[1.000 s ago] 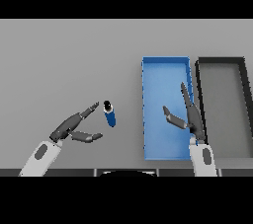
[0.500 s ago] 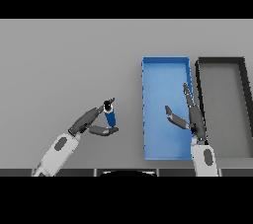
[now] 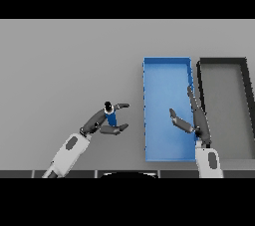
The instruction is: Pick up the blue pipe and place it into the blue bin.
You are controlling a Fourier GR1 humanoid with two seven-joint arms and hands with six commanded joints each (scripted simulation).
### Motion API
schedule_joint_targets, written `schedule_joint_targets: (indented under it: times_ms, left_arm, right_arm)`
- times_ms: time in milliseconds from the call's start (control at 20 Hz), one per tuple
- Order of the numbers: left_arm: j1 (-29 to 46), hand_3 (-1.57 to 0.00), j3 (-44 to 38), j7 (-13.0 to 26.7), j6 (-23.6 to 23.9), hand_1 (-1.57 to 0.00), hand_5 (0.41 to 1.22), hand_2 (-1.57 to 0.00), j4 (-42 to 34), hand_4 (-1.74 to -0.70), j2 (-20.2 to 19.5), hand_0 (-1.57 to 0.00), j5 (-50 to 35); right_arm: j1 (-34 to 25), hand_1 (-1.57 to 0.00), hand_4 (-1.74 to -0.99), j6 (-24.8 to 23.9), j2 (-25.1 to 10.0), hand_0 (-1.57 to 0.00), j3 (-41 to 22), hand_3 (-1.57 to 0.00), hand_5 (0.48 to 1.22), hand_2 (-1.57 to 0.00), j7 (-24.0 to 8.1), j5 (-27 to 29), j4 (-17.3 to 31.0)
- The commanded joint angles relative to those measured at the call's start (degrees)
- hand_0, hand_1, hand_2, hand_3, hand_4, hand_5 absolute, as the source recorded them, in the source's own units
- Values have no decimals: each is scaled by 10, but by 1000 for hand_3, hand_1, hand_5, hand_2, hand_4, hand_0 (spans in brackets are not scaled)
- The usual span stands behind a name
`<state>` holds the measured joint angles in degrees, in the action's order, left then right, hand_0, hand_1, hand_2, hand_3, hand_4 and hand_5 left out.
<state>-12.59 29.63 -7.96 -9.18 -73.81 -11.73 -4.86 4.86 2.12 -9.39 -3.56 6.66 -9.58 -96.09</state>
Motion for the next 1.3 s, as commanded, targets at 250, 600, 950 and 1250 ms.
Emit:
schedule_joint_targets:
  times_ms: [250, 600, 950, 1250]
  left_arm:
    - [6, -1194, 4, -8, 8, -1151, 1062, -1210, 1, -1580, 20, -1075, -11]
    - [0, -1492, 6, -45, 35, -1483, 1188, -1495, -32, -1478, 35, -1467, 11]
    - [-22, -1554, 1, -18, 18, -1553, 1214, -1555, -116, -1466, 39, -1549, -5]
    - [-43, -1567, 5, 37, 3, -1566, 1219, -1567, -154, -1467, 48, -1565, -4]
  right_arm:
    - [-4, 1, -1233, 0, 9, 1, -7, 1, 660, 1, -17, 0, -2]
    - [-24, 1, -1219, 0, 11, 1, 1, 1, 628, 1, -29, 9, 13]
    - [-14, 1, -1194, -2, 4, 1, -3, 1, 642, 1, -23, -6, 9]
    - [-10, 1, -1155, -2, 4, 1, -4, 1, 642, 1, -12, -9, 12]
